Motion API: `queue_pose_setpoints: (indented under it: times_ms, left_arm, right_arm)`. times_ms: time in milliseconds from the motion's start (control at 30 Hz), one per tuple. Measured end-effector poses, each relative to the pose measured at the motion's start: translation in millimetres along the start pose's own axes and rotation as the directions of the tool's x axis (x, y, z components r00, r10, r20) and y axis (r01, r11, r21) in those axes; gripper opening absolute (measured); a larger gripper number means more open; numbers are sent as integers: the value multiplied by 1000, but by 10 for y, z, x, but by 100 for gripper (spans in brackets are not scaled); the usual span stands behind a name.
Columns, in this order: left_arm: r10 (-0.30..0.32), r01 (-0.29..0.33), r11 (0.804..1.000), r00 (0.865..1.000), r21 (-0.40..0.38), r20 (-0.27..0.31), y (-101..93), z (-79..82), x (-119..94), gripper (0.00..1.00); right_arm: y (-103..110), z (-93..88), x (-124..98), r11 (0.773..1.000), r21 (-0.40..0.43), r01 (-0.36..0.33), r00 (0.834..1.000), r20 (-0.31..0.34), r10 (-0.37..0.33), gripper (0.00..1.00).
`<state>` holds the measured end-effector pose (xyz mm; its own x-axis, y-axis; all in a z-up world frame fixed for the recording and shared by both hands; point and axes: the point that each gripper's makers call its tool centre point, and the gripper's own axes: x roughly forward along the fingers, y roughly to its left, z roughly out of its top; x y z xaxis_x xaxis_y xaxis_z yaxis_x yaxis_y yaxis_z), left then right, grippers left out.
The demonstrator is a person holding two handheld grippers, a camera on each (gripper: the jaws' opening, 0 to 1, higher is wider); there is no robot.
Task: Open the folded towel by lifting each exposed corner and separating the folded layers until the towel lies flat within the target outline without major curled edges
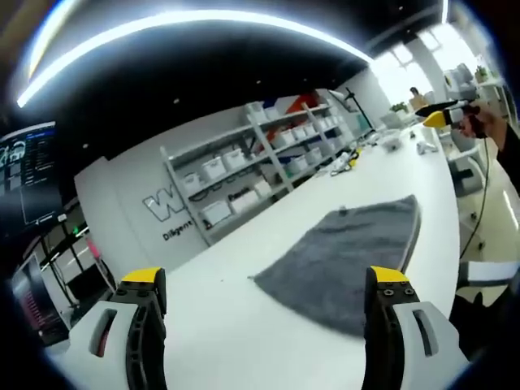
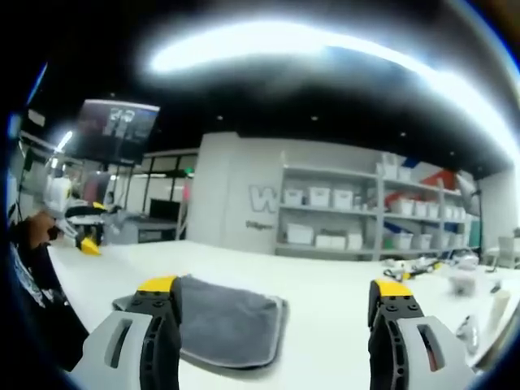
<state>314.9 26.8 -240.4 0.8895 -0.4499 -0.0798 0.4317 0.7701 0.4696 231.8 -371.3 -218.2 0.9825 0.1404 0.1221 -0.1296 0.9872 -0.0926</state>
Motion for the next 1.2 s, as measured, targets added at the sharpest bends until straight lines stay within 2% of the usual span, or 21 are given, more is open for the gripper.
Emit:
queue_pose_setpoints:
  times_ms: [133,300,500,733,833,933,1000,1067,1100,1200]
  left_arm:
    - [3,-3,1000,1000,8,5,-2,21,-3,100]
    - [2,-1,999,1000,35,-21,0,-2,42,100]
    - [0,-2,998,1000,58,25,-104,180,124,100]
    - [-39,37,995,999,91,20,-272,230,167,100]
    - [-53,52,987,999,149,3,-338,326,209,100]
    - [-76,77,975,997,207,-16,-400,416,227,100]
    - [-75,75,971,997,228,-7,-407,518,219,100]
    - [-68,58,971,997,230,36,-407,661,198,100]
    - [-67,56,972,997,229,40,-404,680,193,100]
    - [-48,31,959,997,280,56,-404,826,180,100]
  right_arm:
    - [-62,-1,-14,1000,6,15,1000,2,-15,95]
    - [-38,7,-11,1000,23,1,1000,12,-1,94]
    - [-16,14,-32,1000,8,-8,1000,8,8,94]
    - [-1,41,-85,1000,9,-12,1000,18,11,94]
    - [-38,173,40,999,-8,-33,999,30,33,99]
    - [-96,285,147,998,-21,-59,998,18,59,99]
    - [-107,351,190,997,-40,-68,998,12,68,99]
    - [-100,414,231,994,-68,-87,996,9,88,99]
    - [-99,423,237,993,-71,-90,996,8,91,99]
    - [-79,533,341,988,-90,-126,992,6,127,99]
